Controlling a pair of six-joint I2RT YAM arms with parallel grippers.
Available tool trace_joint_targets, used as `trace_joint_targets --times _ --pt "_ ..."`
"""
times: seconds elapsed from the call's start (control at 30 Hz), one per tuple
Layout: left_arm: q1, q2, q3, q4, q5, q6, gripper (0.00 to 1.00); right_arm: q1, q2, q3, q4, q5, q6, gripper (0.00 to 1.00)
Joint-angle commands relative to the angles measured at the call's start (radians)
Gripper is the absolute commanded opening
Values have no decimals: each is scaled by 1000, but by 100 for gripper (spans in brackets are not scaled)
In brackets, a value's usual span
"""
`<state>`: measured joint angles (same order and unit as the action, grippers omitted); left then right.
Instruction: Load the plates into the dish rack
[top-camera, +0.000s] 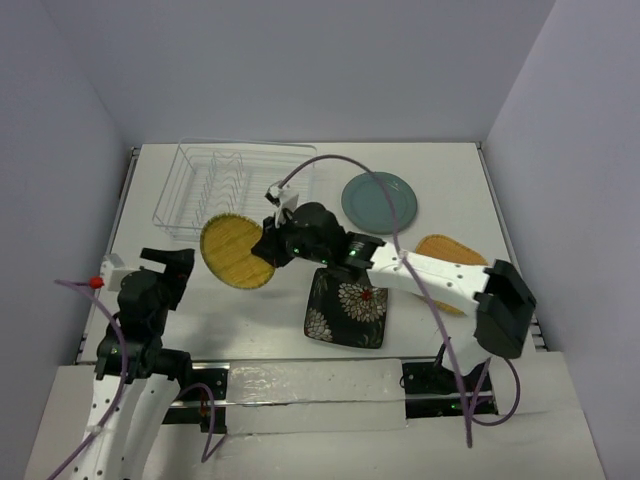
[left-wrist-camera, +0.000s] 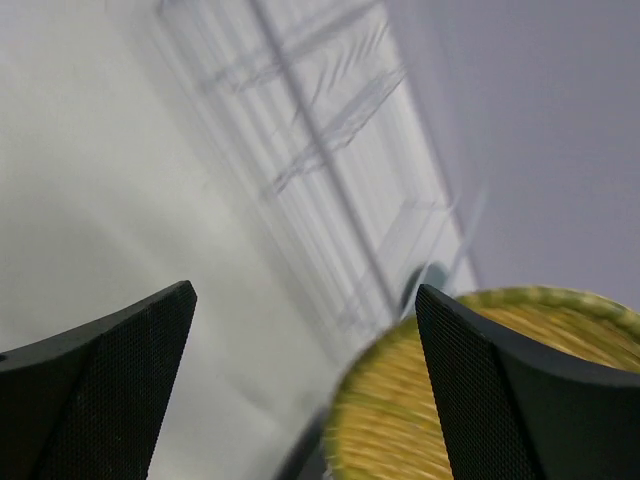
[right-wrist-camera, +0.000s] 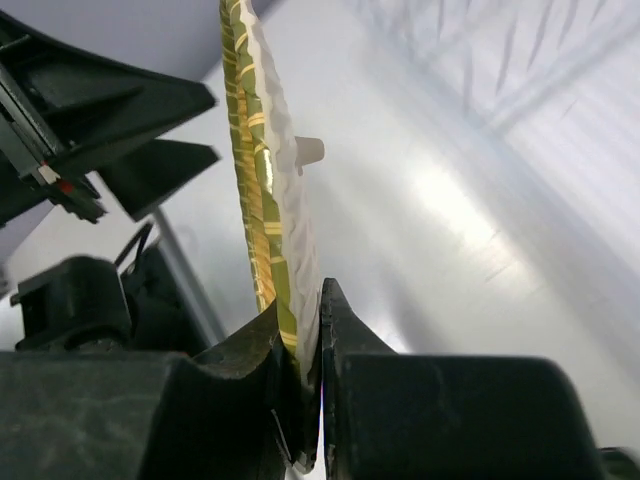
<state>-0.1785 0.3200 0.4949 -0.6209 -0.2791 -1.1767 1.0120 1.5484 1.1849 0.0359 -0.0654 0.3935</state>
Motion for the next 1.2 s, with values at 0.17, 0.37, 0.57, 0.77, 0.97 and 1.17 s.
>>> trace_joint_targets --times 0.17,0.37,0.57,0.77,0.97,1.17 --pt "1 -22 170 -17 -272 1 99 -159 -59 324 15 114 -528 0" --pt "2 94 146 109 -274 8 99 -270 168 627 -11 -71 -721 0" --pt "2 251 138 228 -285 24 99 -326 429 915 -10 -237 -854 0" --pt "2 327 118 307 -277 48 99 -349 649 1190 5 -323 -883 0" --pt "4 404 109 342 -250 64 99 -360 756 1157 213 -382 -804 0" --pt "4 448 104 343 -240 76 99 -369 893 1247 267 -401 -763 0"
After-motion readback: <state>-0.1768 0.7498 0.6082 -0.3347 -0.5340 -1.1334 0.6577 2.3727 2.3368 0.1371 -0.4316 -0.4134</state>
